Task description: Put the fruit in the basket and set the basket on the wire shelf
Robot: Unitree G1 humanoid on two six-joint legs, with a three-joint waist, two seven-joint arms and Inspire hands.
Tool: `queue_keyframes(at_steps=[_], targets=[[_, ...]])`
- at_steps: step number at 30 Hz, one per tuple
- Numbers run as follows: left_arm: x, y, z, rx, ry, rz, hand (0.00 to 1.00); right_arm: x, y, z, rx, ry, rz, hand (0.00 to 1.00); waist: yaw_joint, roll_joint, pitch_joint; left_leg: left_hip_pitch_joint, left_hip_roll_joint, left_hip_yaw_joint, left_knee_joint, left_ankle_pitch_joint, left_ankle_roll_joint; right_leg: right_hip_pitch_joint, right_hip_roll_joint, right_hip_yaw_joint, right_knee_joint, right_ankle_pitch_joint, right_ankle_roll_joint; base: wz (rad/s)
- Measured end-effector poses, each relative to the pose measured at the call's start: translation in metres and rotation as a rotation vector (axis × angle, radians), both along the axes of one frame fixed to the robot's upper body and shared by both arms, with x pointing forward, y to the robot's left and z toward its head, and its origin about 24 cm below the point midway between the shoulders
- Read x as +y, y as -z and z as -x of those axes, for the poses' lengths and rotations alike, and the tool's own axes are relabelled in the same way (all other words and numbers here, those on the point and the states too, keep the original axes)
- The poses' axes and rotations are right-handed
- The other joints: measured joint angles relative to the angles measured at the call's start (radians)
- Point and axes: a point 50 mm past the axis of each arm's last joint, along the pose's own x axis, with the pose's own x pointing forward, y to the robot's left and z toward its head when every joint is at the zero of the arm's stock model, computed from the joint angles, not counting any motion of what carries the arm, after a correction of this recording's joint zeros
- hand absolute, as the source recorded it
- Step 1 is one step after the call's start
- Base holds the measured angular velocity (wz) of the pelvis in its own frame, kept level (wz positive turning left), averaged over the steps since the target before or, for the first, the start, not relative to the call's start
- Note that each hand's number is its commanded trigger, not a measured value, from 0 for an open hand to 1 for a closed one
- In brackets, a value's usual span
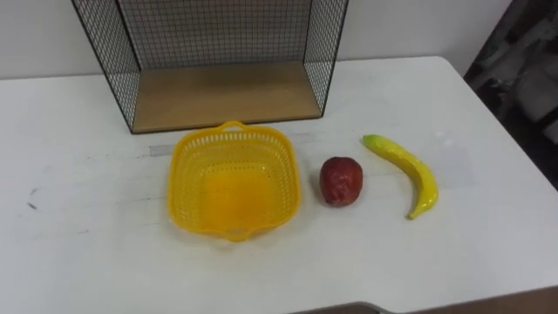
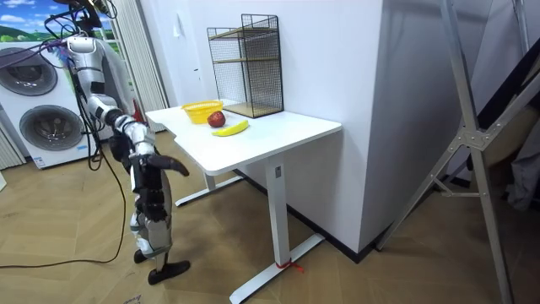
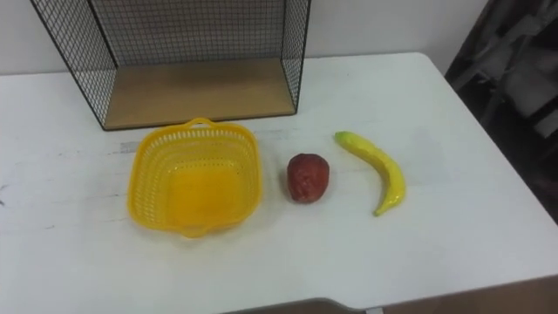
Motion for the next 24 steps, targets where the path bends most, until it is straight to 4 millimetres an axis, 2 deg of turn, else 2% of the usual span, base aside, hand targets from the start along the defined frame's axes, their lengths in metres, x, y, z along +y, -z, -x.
queue_keyframes(at_steps=[5,9,12,17,19,24], targets=[[-0.003,0.001,-0.003,0.0,0.036,0.005,0.0,-0.011,-0.052,-0.031,0.006,-0.095,0.267,0.0,0.003,0.0,0.0003,-0.009,0.0,-0.001,-0.006,0.001,0.001,-0.011,0.001,-0.001,-0.004,0.006,0.001,0.0],[-0.003,-0.001,-0.01,-0.028,0.049,0.001,0.0,-0.003,-0.083,-0.05,0.087,-0.223,0.531,0.0,0.027,0.003,-0.0008,-0.021,0.001,0.0,-0.009,0.001,0.001,-0.027,0.001,-0.005,-0.002,0.008,0.0,-0.04],[-0.005,0.0,-0.012,-0.029,0.071,0.006,0.0,0.008,-0.094,-0.065,0.085,-0.336,0.636,0.0,0.031,0.003,0.0018,-0.022,0.002,0.0,-0.009,0.001,0.001,-0.031,0.001,-0.007,-0.002,0.009,0.0,0.0],[-0.007,0.001,-0.01,-0.017,0.089,0.01,0.0,0.028,-0.109,-0.086,0.069,-0.551,0.803,0.0,0.036,0.002,0.0018,-0.025,0.002,-0.004,-0.011,0.001,0.001,-0.027,0.001,-0.012,-0.006,0.009,0.0,0.02],[-0.007,0.0,-0.011,-0.02,0.09,0.009,0.0,0.035,-0.11,-0.093,0.085,-0.641,0.856,0.0,0.051,0.003,0.0018,-0.019,0.002,-0.006,-0.011,0.001,0.001,-0.023,0.001,-0.008,-0.008,0.009,0.0,0.0],[-0.003,-0.002,-0.014,-0.033,0.11,-0.002,0.0,0.056,-0.107,-0.109,0.087,-0.887,0.943,0.0,0.058,0.004,0.0007,-0.017,0.004,-0.019,-0.011,0.001,0.001,-0.01,0.0,-0.026,-0.023,0.014,-0.001,0.07]])
